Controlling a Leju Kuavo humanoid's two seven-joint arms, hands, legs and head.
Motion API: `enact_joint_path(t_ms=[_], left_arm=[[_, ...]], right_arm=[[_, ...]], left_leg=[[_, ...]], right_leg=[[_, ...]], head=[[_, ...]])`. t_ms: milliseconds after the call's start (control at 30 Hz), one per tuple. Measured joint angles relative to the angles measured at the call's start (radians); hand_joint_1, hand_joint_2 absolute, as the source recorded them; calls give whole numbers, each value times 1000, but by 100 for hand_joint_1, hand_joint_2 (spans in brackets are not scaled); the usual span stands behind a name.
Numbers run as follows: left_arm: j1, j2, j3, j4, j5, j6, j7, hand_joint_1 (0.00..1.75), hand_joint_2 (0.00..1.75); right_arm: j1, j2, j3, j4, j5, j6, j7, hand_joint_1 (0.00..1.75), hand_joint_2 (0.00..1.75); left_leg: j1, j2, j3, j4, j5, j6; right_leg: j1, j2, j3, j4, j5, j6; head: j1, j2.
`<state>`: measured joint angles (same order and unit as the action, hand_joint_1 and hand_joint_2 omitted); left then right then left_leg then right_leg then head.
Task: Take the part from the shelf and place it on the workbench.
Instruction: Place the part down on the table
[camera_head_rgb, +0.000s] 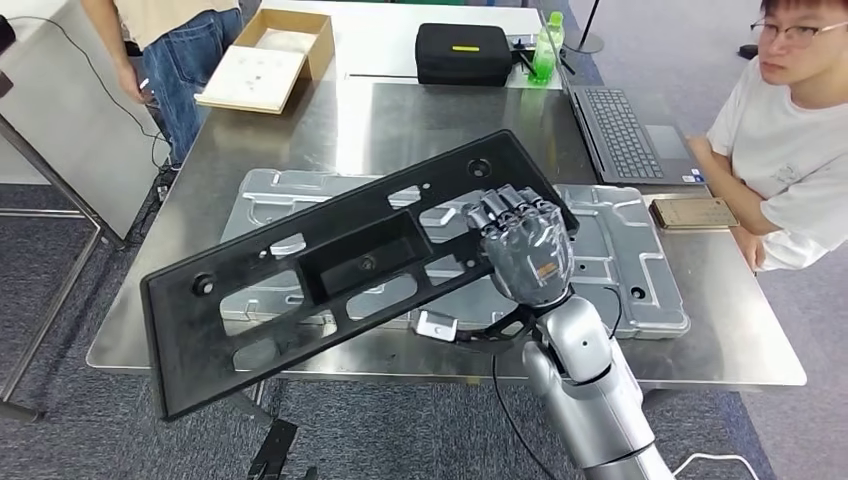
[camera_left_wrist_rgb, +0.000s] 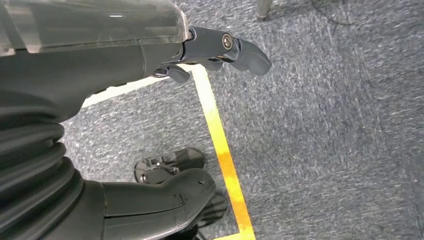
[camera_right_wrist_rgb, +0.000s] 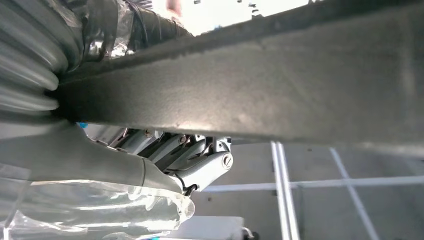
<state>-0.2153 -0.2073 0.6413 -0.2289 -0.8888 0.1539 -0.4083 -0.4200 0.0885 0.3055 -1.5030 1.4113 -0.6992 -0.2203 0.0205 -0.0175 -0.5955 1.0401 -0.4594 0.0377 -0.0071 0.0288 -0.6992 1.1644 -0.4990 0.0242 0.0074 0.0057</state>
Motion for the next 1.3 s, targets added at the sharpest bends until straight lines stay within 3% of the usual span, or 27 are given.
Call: enact_joint_path(t_ms=[67, 100, 133, 200, 267, 333, 433, 500, 567, 600, 633, 700, 767, 800, 900, 967, 1067, 1100, 1133, 1167, 1233, 1300], left_arm=[[2, 1, 0, 0, 0, 2, 1, 0, 175], [3, 2, 0, 0, 0, 2, 1, 0, 175], [3, 2, 0, 0, 1, 3, 1, 0, 175], [2, 2, 0, 0, 4, 3, 0, 0, 175], [1, 2, 0, 0, 7, 3, -1, 0, 175], [2, 2, 0, 0, 7, 3, -2, 0, 175], [2, 3, 0, 0, 7, 3, -2, 0, 175], [1, 4, 0, 0, 6, 4, -2, 0, 175], [2, 6, 0, 0, 5, 3, 0, 0, 175], [3, 7, 0, 0, 4, 1, 1, 0, 175], [3, 8, 0, 0, 3, -1, 3, 0, 175], [4, 10, 0, 0, 2, -8, 3, 0, 175], [2, 13, 0, 0, 3, -24, -4, 0, 175], [2, 15, -1, 0, 4, -35, -9, 0, 175], [3, 16, -2, 0, 7, -55, -20, 0, 175], [2, 16, -4, 0, 6, -58, -24, 0, 175], [1, 17, -8, 0, 6, -57, -28, 0, 175], [1, 18, -9, 0, 6, -57, -29, 0, 175], [2, 18, -9, 0, 5, -57, -29, 0, 175], [2, 18, -10, 0, 3, -56, -29, 0, 175], [2, 18, -13, 0, 1, -55, -29, 0, 175], [0, 18, -16, 0, -3, -52, -29, 0, 175]], right_arm=[[2, 0, -4, 8, -5, 0, 3, 175, 175], [4, 0, -5, 13, -13, 3, 7, 175, 175], [3, 0, -7, 21, -35, 13, 16, 175, 175], [-9, -1, -11, 49, -136, 52, 48, 175, 175], [-31, -3, -19, 90, -283, 100, 73, 175, 175], [-50, -6, -31, 128, -389, 129, 73, 175, 175], [-71, -12, -44, 169, -454, 159, 69, 175, 175], [-87, -16, -52, 202, -506, 195, 64, 175, 175], [-101, -22, -64, 245, -565, 232, 53, 175, 175], [-107, -26, -73, 269, -591, 246, 47, 175, 175], [-114, -31, -82, 291, -610, 256, 41, 175, 175], [-128, -39, -100, 327, -632, 266, 32, 175, 175], [-143, -44, -113, 354, -642, 271, 28, 175, 175], [-150, -47, -119, 367, -647, 273, 28, 175, 175], [-162, -60, -142, 407, -653, 272, 24, 175, 175], [-171, -71, -157, 432, -652, 268, 18, 175, 175], [-180, -85, -172, 461, -646, 260, 17, 175, 175], [-178, -89, -176, 469, -640, 257, 21, 175, 175], [-176, -93, -180, 476, -633, 254, 27, 131, 131], [-175, -98, -183, 484, -625, 252, 33, 87, 87], [-178, -106, -189, 498, -610, 248, 46, 0, 0], [-185, -112, -196, 515, -600, 242, 56, 0, 0]], left_leg=[[-2, 10, -1, 0, 0, 2], [-2, 14, -1, 0, 0, 3], [-2, 17, -1, 0, -1, 2], [-2, 20, 0, 0, -2, 0], [-5, 22, -2, 0, -2, -7], [-6, 23, -3, -4, 1, -18], [-6, 26, -6, 6, -12, -34], [-5, 25, -44, 91, -62, -37], [-5, 24, -108, 217, -114, -37], [-5, 24, -129, 255, -120, -37], [-5, 24, -133, 256, -106, -37], [-5, 23, -91, 159, -38, -33], [-8, 19, -39, 49, 5, -27], [-9, 17, -27, 20, 11, -25], [-12, 15, -23, 3, 12, -15], [-9, 16, -18, -7, 18, -4], [-8, 18, -15, -11, 19, 3], [-8, 19, -14, -11, 19, 4], [-8, 18, -14, -11, 18, 4], [-7, 18, -12, -10, 17, 4], [-7, 18, -9, -9, 13, -1], [-10, 18, -10, -7, 10, -11]], right_leg=[[-4, -16, -51, 112, -48, 6], [-6, -19, -62, 136, -49, 8], [-8, -21, -54, 123, -33, 8], [-8, -26, 5, 9, 26, 3], [-1, -32, 58, -98, 58, -5], [6, -32, 68, -123, 58, -12], [2, -28, 75, -139, 66, -29], [0, -27, 82, -148, 69, -41], [3, -26, 82, -147, 67, -48], [4, -25, 82, -145, 66, -49], [5, -25, 82, -142, 64, -49], [4, -21, 82, -133, 58, -46], [7, -16, 77, -122, 52, -39], [7, -15, 73, -118, 50, -34], [3, -14, 69, -117, 50, -19], [1, -16, 56, -87, 27, -8], [-5, -19, -23, 74, -46, 5], [-8, -20, -47, 118, -56, 8], [-10, -21, -58, 133, -48, 10], [-13, -22, -50, 110, -22, 11], [-18, -28, 3, -8, 44, 12], [-14, -30, 46, -101, 70, 7]], head=[[0, 0], [0, 0], [0, 0], [0, 0], [0, 0], [0, 0], [-1, 0], [-1, 0], [-2, 0], [-2, 0], [-2, 0], [-1, 0], [-1, 0], [-1, 0], [-1, 0], [-1, 0], [-1, 0], [-1, 0], [-1, 0], [-1, 0], [-1, 0], [-1, 0]])
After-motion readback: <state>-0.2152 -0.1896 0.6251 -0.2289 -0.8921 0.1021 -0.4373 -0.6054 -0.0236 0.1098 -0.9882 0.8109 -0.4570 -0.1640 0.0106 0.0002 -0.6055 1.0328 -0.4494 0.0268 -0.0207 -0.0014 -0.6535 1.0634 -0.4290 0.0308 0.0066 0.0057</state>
